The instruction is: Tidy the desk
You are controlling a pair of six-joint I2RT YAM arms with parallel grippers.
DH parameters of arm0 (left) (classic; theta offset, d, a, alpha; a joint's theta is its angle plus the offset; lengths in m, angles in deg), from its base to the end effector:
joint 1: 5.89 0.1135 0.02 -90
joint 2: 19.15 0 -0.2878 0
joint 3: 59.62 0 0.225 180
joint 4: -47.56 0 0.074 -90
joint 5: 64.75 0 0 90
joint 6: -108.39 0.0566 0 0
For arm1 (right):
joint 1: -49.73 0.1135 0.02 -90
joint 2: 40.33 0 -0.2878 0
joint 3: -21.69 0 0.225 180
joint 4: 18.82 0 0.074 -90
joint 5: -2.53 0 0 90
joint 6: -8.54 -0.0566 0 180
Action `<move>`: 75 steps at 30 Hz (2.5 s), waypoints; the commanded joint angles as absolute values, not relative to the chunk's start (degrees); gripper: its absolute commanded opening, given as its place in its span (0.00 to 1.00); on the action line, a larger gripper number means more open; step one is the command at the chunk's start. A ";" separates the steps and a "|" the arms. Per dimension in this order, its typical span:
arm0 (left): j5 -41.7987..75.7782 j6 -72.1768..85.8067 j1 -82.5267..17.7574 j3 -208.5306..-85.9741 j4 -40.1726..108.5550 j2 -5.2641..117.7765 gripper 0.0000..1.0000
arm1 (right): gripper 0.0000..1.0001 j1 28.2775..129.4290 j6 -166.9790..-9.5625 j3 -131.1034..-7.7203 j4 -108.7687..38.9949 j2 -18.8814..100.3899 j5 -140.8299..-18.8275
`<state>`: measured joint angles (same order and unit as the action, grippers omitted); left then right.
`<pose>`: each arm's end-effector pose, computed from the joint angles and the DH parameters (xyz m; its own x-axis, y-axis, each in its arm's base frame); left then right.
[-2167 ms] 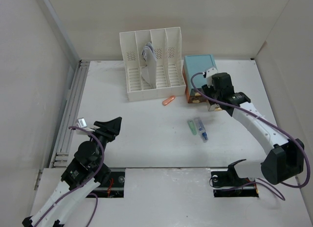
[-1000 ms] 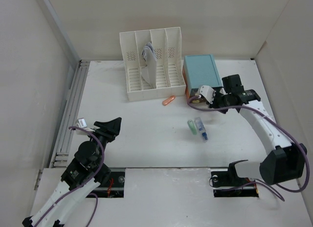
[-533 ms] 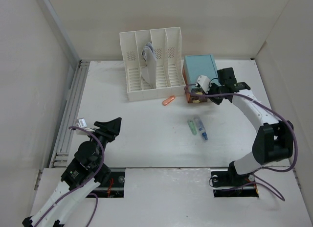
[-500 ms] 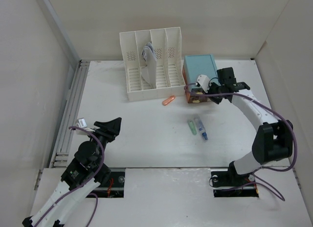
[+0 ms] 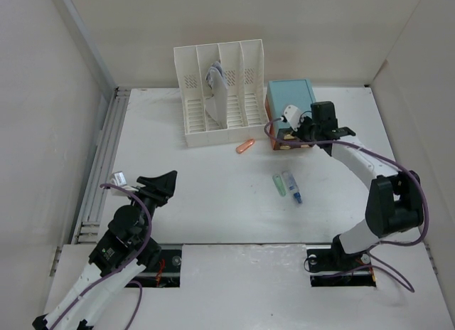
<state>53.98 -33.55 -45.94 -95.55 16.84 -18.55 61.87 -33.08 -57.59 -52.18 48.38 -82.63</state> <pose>0.0474 -0.0043 0.2566 -0.1176 -0.8031 -0.5841 0.1702 0.5632 -0.8086 0.3228 0.0743 0.2758 -0.2392 -0.8134 -0.5303 -0.6759 0.5316 -0.5105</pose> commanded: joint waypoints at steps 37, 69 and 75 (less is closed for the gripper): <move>11.91 -20.79 -48.95 -103.90 80.57 54.48 0.44 | 0.58 61.77 -68.11 -55.37 -46.40 37.65 -55.45; 33.42 -46.99 -56.95 -144.87 73.67 100.82 0.57 | 0.16 57.99 -72.58 -53.54 -38.95 8.98 -88.70; 34.91 -48.23 -56.95 -145.04 73.66 104.85 0.57 | 0.16 57.99 -73.11 -53.02 -38.95 8.98 -89.23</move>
